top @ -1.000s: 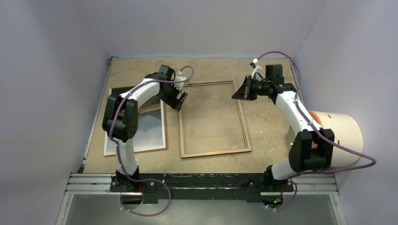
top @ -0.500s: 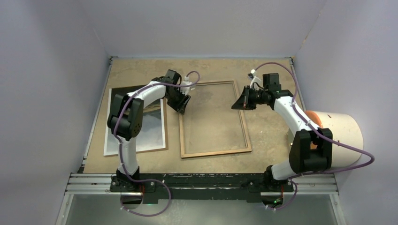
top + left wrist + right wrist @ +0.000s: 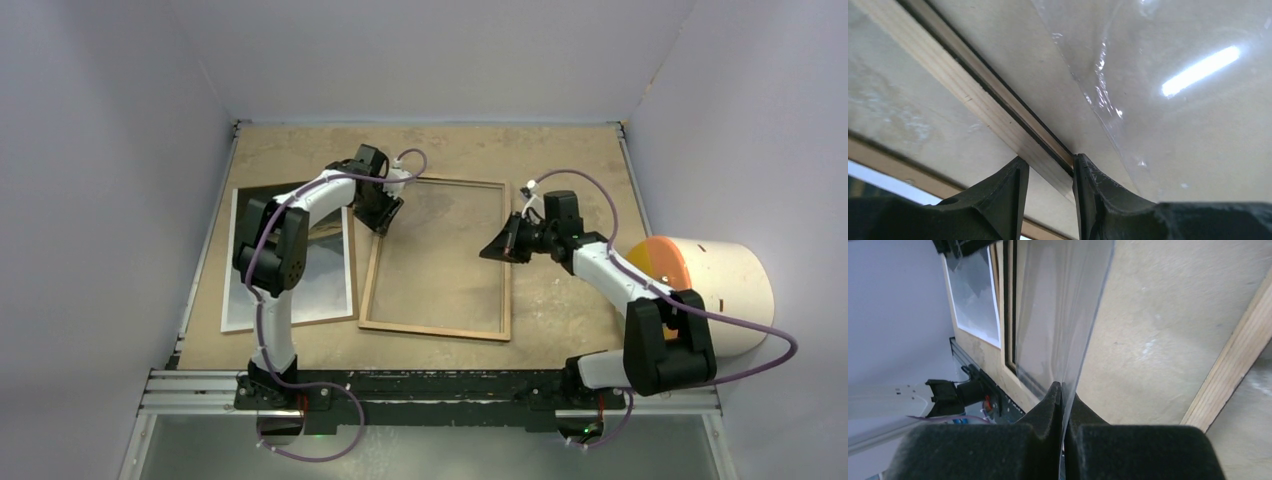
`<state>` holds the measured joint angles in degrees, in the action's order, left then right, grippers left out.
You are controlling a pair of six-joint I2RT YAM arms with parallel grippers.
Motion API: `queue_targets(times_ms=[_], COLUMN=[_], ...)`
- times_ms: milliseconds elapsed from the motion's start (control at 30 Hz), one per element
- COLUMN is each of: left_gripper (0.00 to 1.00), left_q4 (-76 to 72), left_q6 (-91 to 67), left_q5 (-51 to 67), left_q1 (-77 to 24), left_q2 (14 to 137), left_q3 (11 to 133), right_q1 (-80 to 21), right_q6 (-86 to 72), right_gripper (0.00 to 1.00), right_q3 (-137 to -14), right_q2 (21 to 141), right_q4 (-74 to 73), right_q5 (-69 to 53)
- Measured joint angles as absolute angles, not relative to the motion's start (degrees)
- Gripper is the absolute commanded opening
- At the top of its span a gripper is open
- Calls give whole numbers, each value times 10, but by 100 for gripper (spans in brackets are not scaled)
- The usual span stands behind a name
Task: Put the photo into the frame
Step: Adjust the photo frame at the center of the board.
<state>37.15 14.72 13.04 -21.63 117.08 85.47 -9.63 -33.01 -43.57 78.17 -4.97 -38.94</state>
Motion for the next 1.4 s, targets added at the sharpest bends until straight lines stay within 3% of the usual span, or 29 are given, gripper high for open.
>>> queue_targets(times_ms=[200, 333, 533, 733, 1067, 1333, 1400], left_gripper=[35, 54, 65, 68, 66, 67, 72], left_q4=[370, 371, 393, 428, 412, 403, 403], left_q6=[163, 172, 191, 192, 191, 191, 191], left_q5=[91, 96, 137, 186, 164, 147, 148], left_q1=[-215, -215, -215, -163, -29, -8, -8], left_q2=[1181, 1180, 1158, 1101, 1057, 1049, 1046], left_q3=[870, 870, 867, 913, 903, 868, 859], right_q1=[-144, -145, -150, -150, -154, -155, -155], right_q6=[-375, -385, -383, -385, -437, -507, -528], right_gripper=[0, 0, 0, 0, 0, 0, 0], right_q3=[-421, -432, -512, -580, -618, -596, -557], right_q2=[778, 773, 773, 774, 777, 777, 780], right_q4=[-23, -43, -77, -69, -18, 77, 116], right_q5=[-364, -349, -339, -342, -414, -454, -453])
